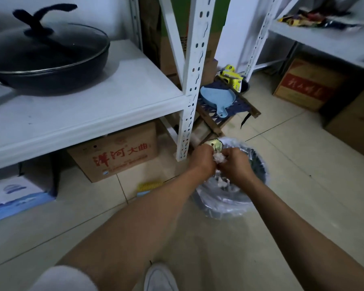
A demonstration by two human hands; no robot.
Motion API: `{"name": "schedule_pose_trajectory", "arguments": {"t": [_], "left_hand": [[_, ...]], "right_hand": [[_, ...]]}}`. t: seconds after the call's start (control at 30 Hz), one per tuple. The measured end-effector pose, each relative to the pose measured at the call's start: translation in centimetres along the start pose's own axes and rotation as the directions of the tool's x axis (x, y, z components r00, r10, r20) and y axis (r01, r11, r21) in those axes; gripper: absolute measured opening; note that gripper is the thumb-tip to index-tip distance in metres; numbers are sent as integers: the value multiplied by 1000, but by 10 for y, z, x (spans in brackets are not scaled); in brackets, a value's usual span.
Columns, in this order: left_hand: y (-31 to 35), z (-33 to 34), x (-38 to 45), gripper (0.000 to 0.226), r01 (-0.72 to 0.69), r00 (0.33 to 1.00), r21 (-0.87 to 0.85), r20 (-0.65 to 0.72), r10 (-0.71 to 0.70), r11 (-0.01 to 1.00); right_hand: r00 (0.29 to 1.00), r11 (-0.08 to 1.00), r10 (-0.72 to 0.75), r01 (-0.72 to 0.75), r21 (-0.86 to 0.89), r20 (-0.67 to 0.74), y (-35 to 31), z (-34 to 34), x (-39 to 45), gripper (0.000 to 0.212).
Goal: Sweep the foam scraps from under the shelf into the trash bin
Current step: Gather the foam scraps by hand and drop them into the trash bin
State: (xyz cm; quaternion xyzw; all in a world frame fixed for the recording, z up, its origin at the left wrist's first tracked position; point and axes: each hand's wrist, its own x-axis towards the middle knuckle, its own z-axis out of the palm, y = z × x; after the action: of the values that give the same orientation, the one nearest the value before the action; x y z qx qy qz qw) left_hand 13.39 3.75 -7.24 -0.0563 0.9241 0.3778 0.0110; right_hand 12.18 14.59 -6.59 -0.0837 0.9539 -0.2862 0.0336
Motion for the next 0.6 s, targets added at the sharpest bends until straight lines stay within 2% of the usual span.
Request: {"name": "schedule_pose_trajectory", "arguments": {"t": [0.13, 0.23, 0.33, 0.43, 0.5, 0.6], "left_hand": [[13, 31, 7, 21, 32, 995, 52, 97, -37, 998], [17, 44, 10, 23, 15, 981, 101, 192, -34, 995], [18, 46, 18, 27, -44, 944, 183, 328, -19, 982], [19, 40, 25, 32, -67, 926, 234, 378, -27, 970], [19, 37, 29, 34, -80, 930, 238, 368, -13, 968], [17, 37, 31, 34, -94, 950, 261, 312, 9, 961]], "right_hand": [[994, 994, 108, -108, -33, 1, 27, 2, 5, 13], [992, 986, 117, -110, -123, 48, 45, 5, 9, 20], [969, 973, 97, -45, -226, 226, 60, 4, 17, 40], [899, 965, 120, -5, -263, 421, 68, 0, 25, 57], [878, 946, 128, 31, -323, 461, 69, 0, 28, 57], [917, 945, 138, -9, -328, 374, 70, 1, 29, 36]]}}
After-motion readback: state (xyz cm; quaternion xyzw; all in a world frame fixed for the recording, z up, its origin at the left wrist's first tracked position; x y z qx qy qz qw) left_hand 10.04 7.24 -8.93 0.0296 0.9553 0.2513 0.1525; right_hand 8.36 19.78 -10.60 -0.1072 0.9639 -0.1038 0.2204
